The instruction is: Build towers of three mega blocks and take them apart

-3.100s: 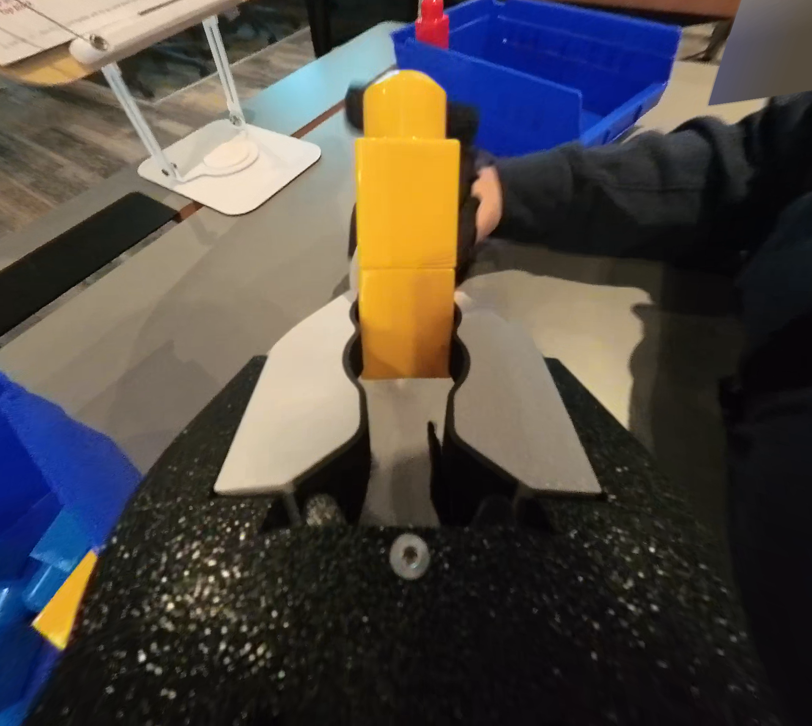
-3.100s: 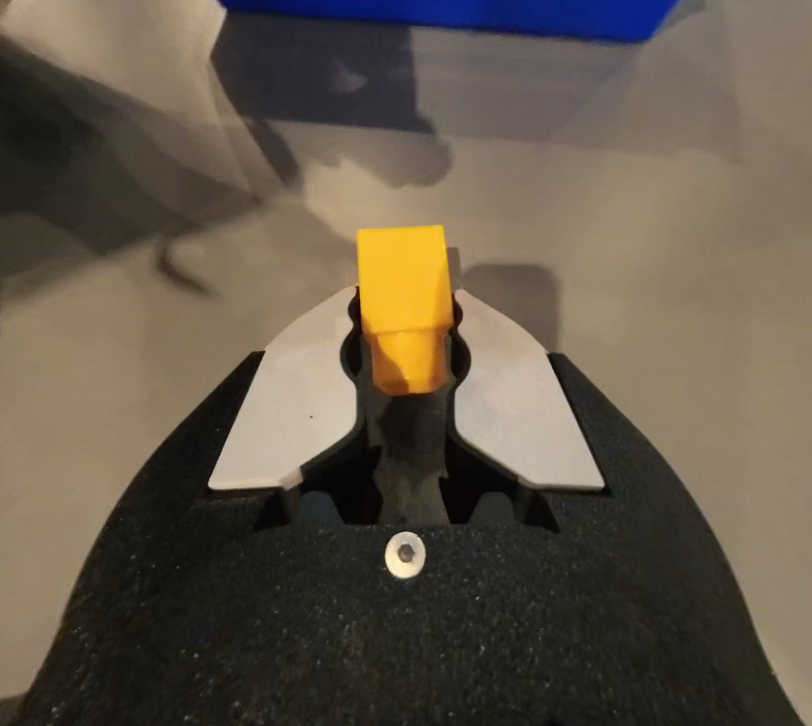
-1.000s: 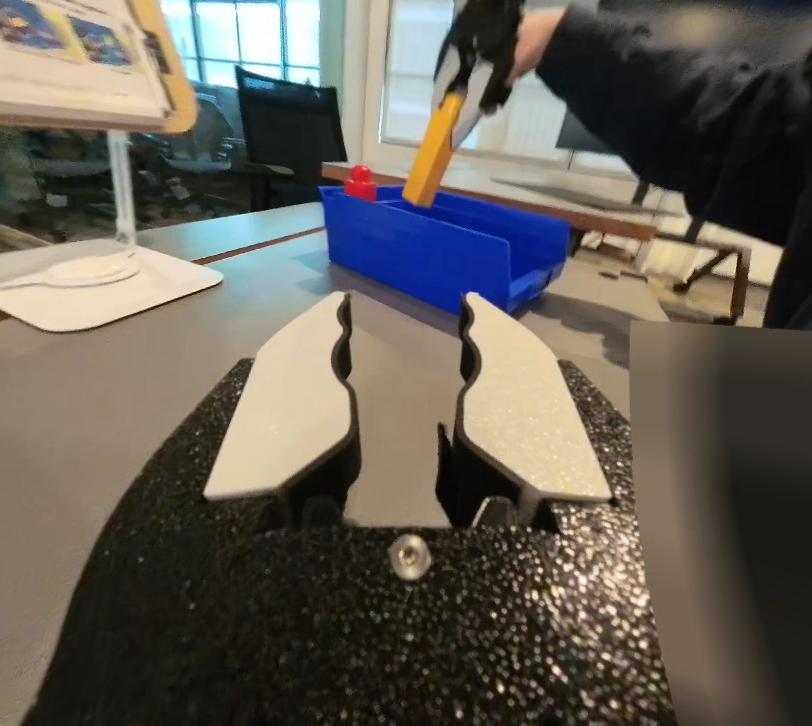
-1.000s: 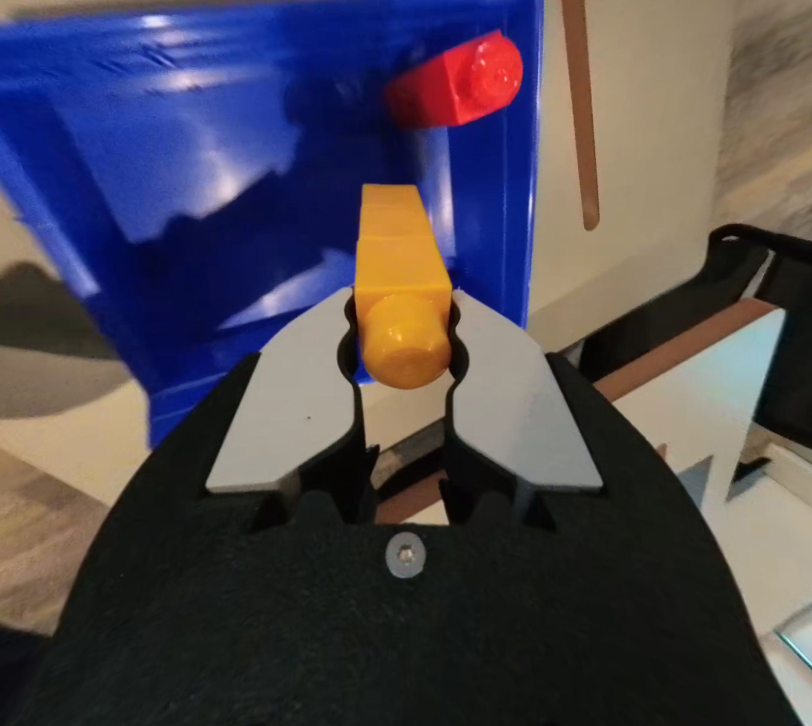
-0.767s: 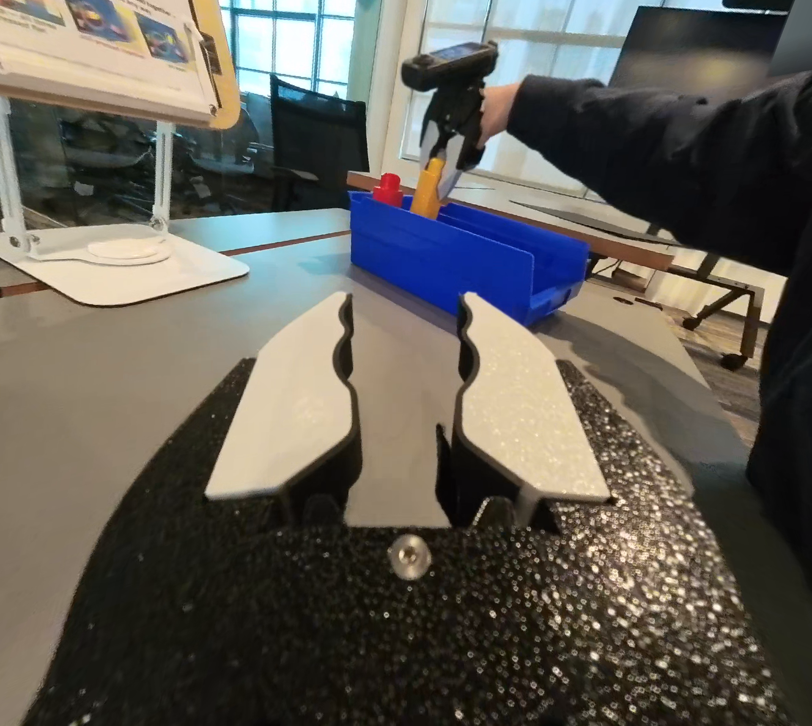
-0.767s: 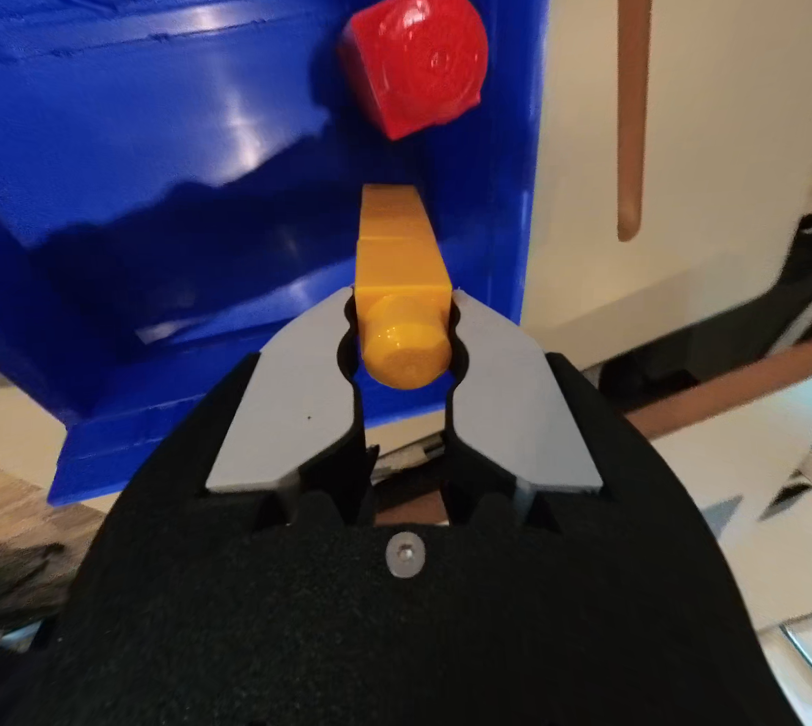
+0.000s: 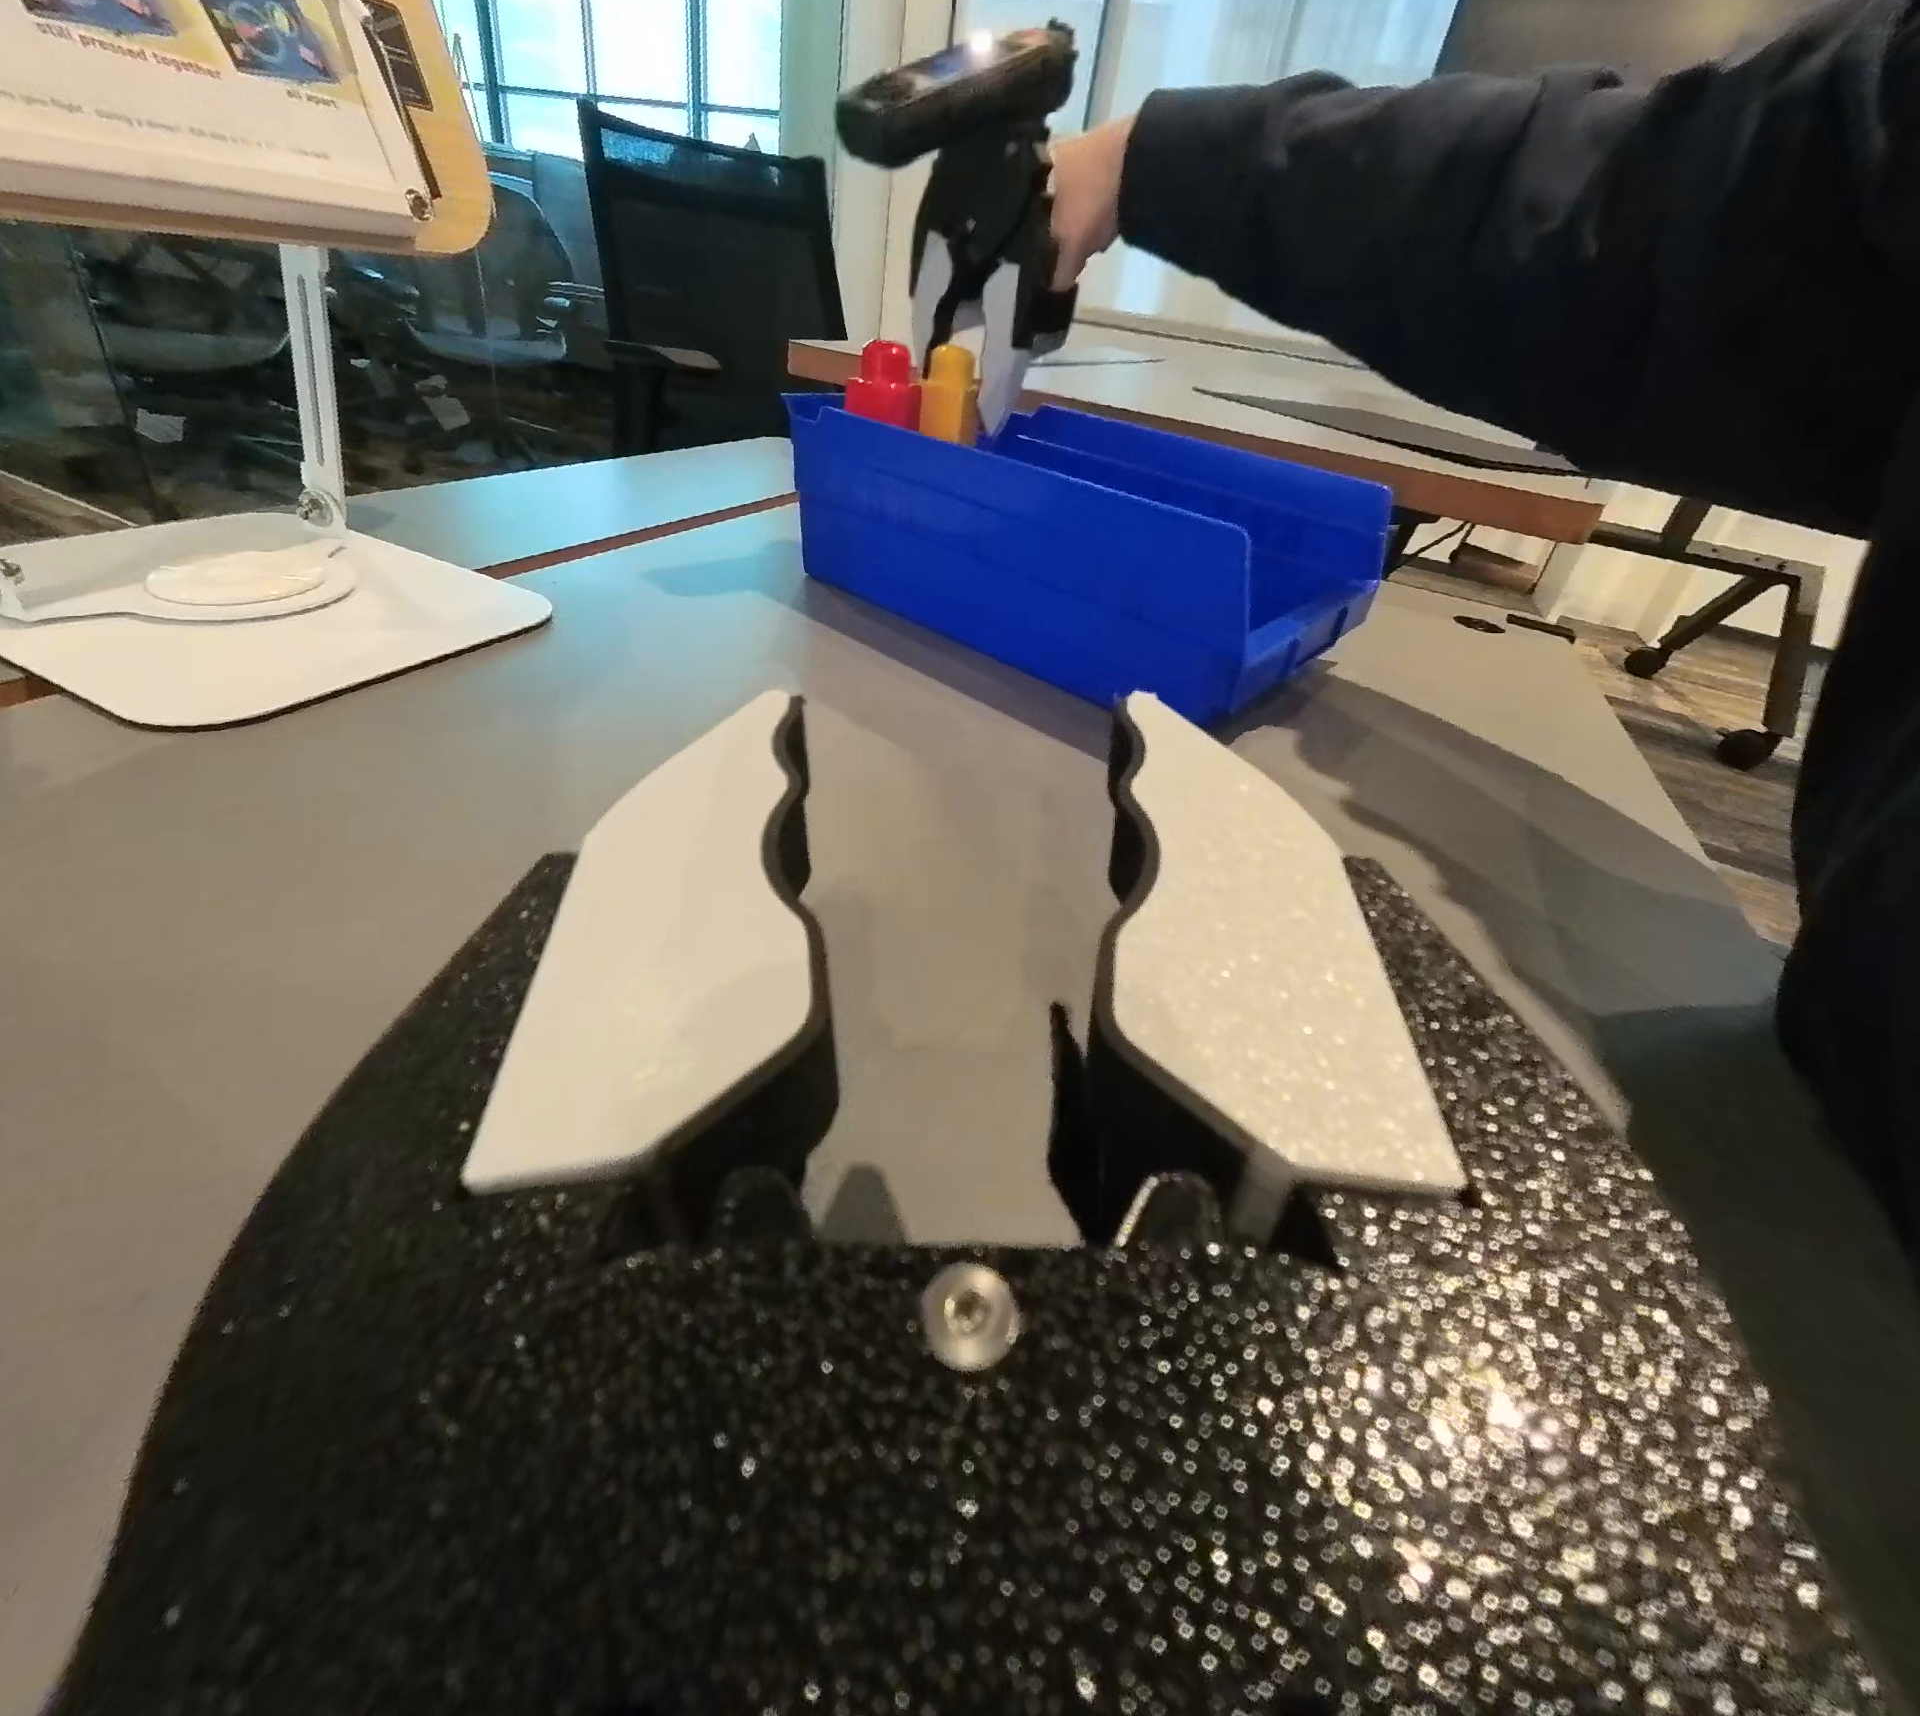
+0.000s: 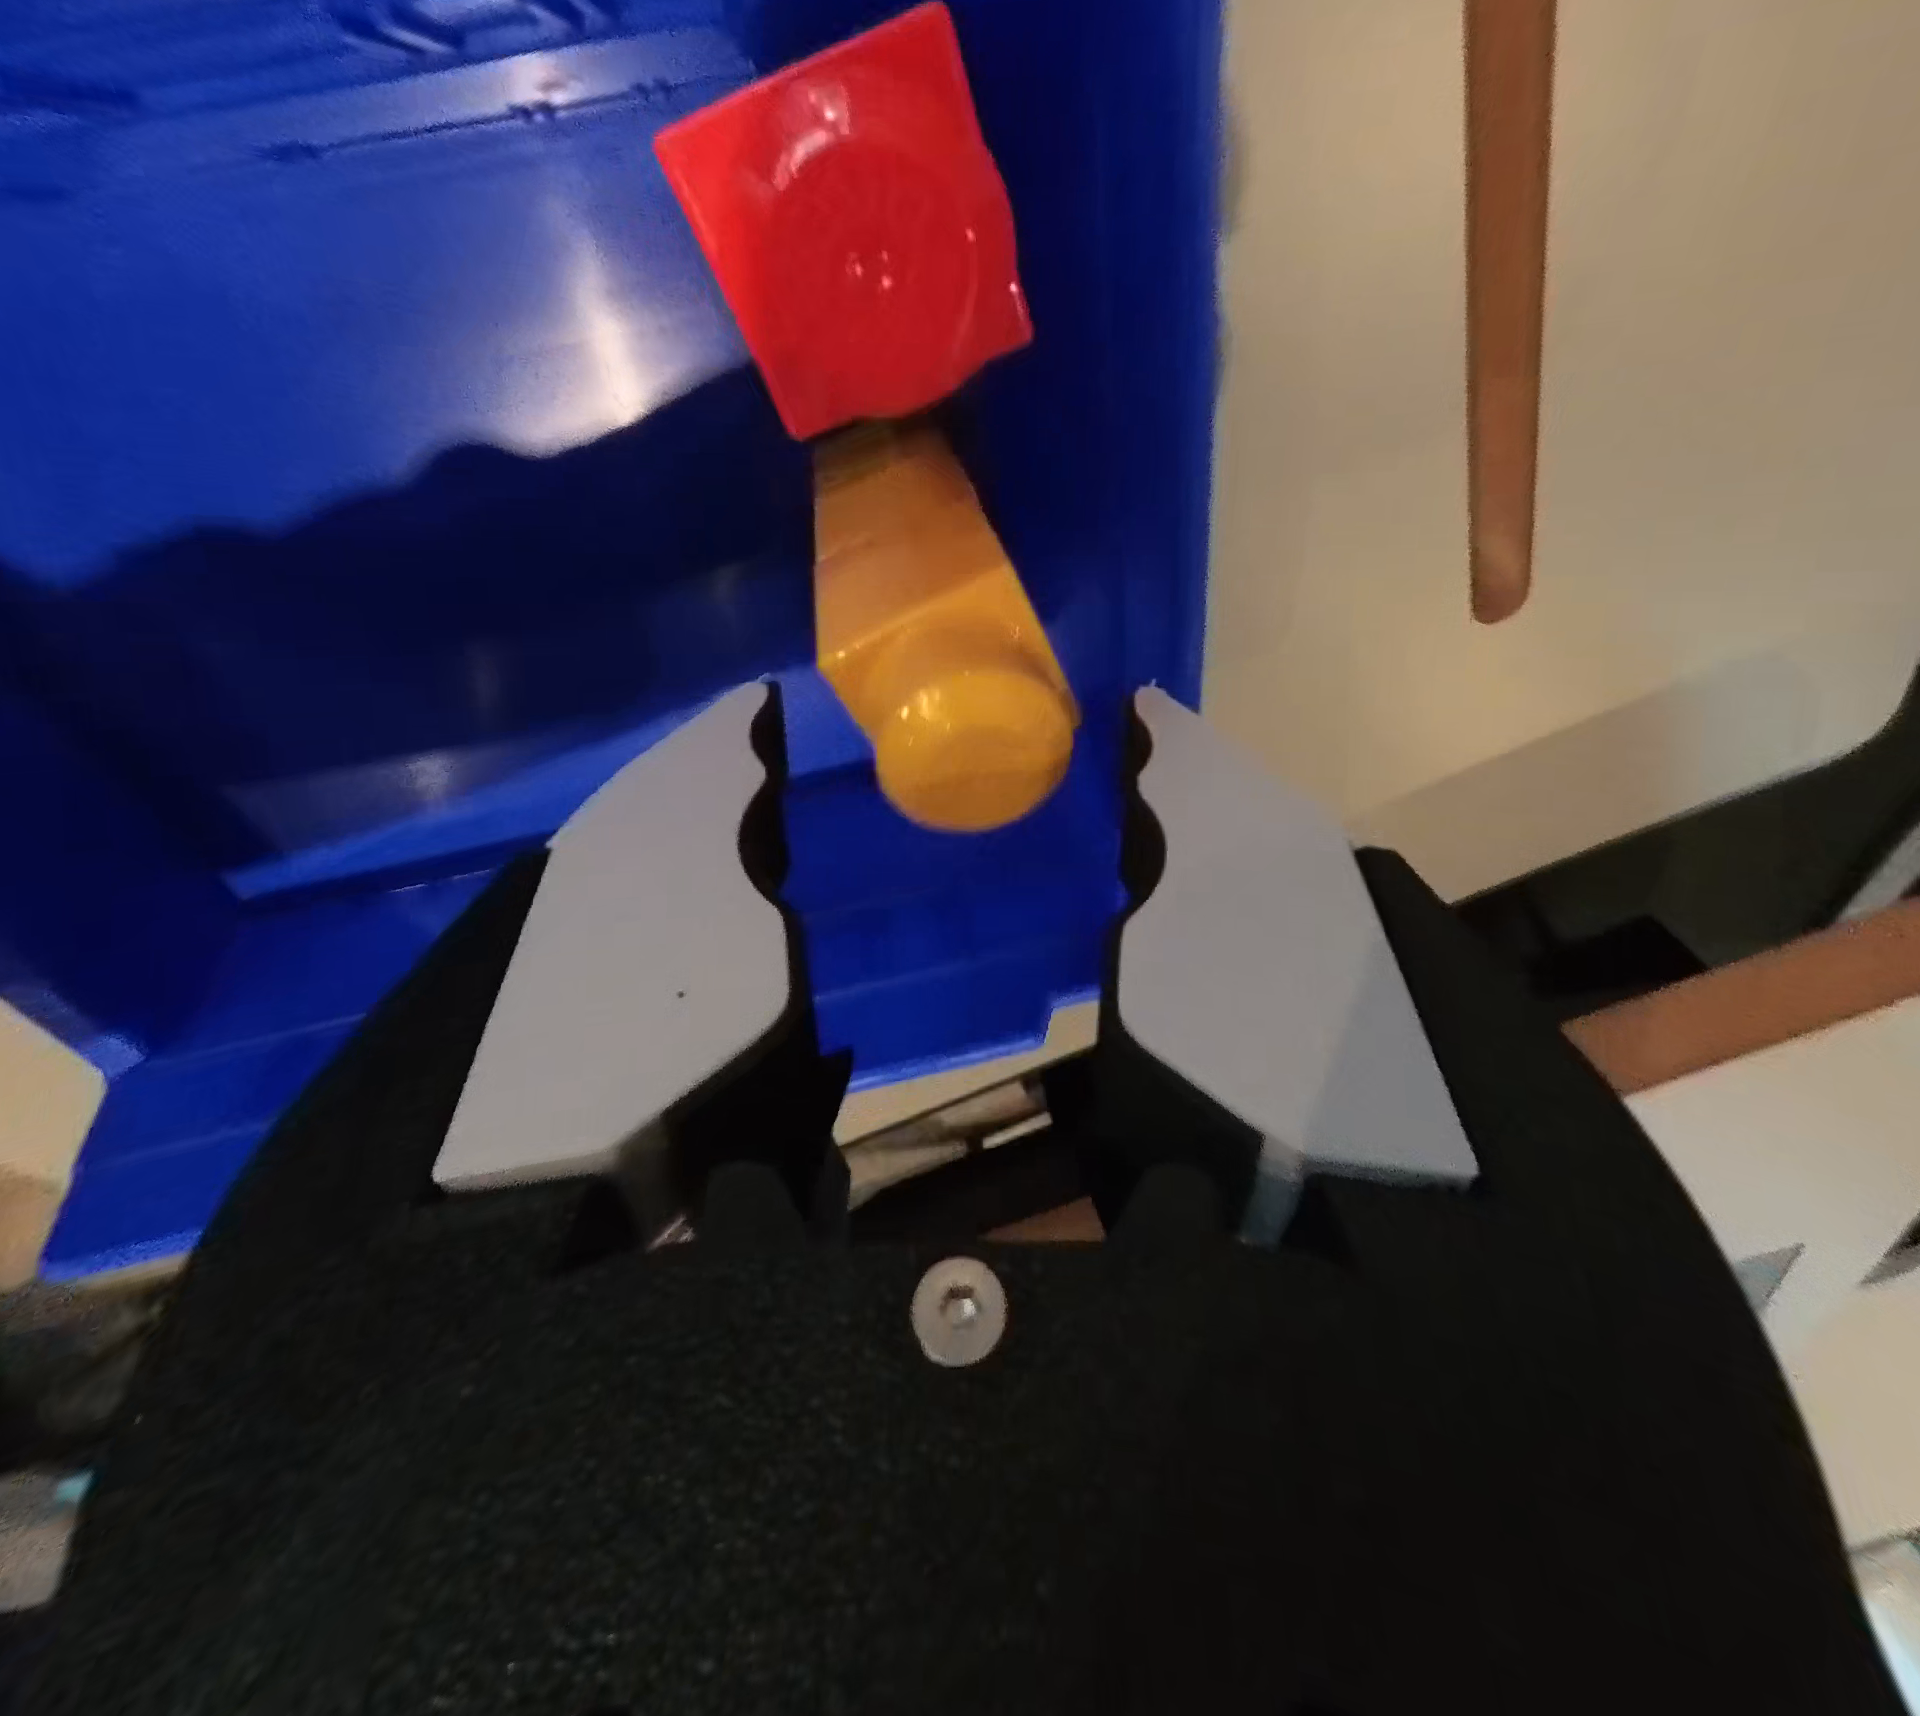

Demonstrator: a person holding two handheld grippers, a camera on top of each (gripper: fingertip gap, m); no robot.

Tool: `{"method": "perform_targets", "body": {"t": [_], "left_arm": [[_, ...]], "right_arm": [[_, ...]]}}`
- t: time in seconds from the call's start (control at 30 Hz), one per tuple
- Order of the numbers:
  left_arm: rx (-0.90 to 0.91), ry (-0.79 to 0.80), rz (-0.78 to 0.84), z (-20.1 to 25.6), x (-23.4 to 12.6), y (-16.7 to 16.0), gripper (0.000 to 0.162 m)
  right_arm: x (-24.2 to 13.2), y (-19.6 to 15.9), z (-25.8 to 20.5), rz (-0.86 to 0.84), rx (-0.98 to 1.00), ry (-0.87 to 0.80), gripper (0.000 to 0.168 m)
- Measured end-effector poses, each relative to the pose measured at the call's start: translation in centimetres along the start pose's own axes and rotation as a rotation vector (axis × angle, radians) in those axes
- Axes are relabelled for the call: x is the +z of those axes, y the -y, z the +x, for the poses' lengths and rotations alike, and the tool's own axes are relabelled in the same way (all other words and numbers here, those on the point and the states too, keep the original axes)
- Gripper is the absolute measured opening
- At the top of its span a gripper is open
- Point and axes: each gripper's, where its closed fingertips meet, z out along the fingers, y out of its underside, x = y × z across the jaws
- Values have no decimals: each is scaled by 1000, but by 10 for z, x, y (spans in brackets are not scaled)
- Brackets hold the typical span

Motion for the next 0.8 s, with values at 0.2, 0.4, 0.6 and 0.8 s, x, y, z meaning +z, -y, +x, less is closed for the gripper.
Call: {"method": "perform_targets", "body": {"t": [0.2, 0.4, 0.6, 0.8], "left_arm": [[-10, 31, 15, -5, -1, 2, 63], [57, 127, 16, -14, -3, 4, 70], [209, 255, 74, -25, -21, 20, 56], [276, 352, 91, -35, -28, 24, 33]], "right_arm": [[-78, 9, -21, 364, 208, -176, 78], [-172, 110, -161, 1047, 281, -248, 47], [-135, 235, -220, 1503, 462, -89, 50], [-72, 283, -201, 1572, 553, -275, 37]]}}
